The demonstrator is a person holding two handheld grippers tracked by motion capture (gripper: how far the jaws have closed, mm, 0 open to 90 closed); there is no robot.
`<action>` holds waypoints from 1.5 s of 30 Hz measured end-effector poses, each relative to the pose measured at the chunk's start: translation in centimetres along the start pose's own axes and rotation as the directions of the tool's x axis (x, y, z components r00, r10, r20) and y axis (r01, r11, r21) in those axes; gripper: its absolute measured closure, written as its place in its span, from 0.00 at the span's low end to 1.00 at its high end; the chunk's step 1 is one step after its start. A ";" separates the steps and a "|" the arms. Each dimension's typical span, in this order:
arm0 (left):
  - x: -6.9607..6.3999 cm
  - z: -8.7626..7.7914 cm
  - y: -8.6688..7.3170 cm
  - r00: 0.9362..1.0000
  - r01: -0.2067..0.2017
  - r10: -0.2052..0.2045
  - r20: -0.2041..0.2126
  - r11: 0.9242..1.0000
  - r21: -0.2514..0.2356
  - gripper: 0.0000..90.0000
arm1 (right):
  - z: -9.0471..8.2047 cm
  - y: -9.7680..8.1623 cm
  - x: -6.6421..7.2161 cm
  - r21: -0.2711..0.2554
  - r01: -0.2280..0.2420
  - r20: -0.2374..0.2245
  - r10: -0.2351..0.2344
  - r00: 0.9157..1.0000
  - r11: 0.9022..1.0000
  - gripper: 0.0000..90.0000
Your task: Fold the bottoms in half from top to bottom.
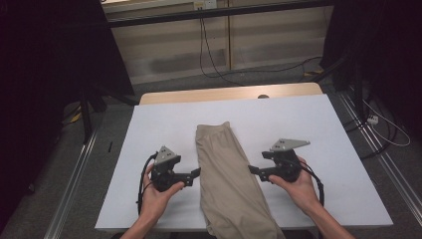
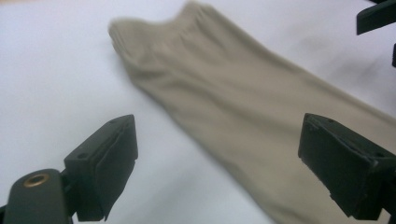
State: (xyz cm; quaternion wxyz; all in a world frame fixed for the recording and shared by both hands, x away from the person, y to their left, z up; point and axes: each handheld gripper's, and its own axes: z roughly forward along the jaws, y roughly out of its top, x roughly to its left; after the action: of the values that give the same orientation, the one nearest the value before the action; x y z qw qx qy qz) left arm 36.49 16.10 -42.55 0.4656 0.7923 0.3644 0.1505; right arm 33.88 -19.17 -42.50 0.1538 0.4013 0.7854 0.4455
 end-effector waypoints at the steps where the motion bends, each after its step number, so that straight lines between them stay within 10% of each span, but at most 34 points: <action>1: 0.5 0.5 0.4 1.000 0.006 -0.006 0.003 1.000 -0.011 0.14 | 0.4 0.5 -0.3 -0.001 0.008 0.002 -0.008 1.000 1.000 0.28; 10: 3.6 5.6 3.7 1.000 0.024 -0.024 -0.016 0.999 0.030 0.14 | 5.6 5.5 -2.3 -0.005 0.033 0.055 -0.033 0.998 0.999 0.34; 16: 5.4 8.7 4.8 0.995 0.023 -0.014 -0.094 0.996 0.090 0.37 | 9.3 7.7 -4.7 0.017 0.010 0.079 -0.011 0.997 1.000 0.61; 30: 8.2 11.0 5.0 0.989 0.145 -0.142 -0.037 0.984 0.106 0.91 | 15.2 8.9 -5.7 0.081 -0.012 0.070 0.007 0.998 0.997 0.89; 38: 8.6 12.1 5.6 0.989 0.136 -0.128 -0.073 0.984 0.118 0.83 | 15.6 8.1 -6.5 0.133 -0.032 0.085 0.021 0.996 0.991 0.92; 40: 9.1 12.5 5.3 0.984 0.162 -0.150 -0.096 0.978 0.130 0.65 | 15.7 8.0 -6.7 0.126 -0.054 0.077 0.044 0.996 0.991 0.89; 45: 9.5 12.8 4.9 0.982 0.181 -0.172 -0.074 0.975 0.131 0.65 | 15.8 8.4 -7.1 0.088 -0.101 0.047 0.097 0.994 0.991 0.68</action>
State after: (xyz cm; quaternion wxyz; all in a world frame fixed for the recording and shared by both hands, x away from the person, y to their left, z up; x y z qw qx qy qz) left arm 52.58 13.41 -46.06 0.4099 0.7819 0.4573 0.1075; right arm 52.00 -13.10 -45.18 0.1298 0.4558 0.7803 0.4080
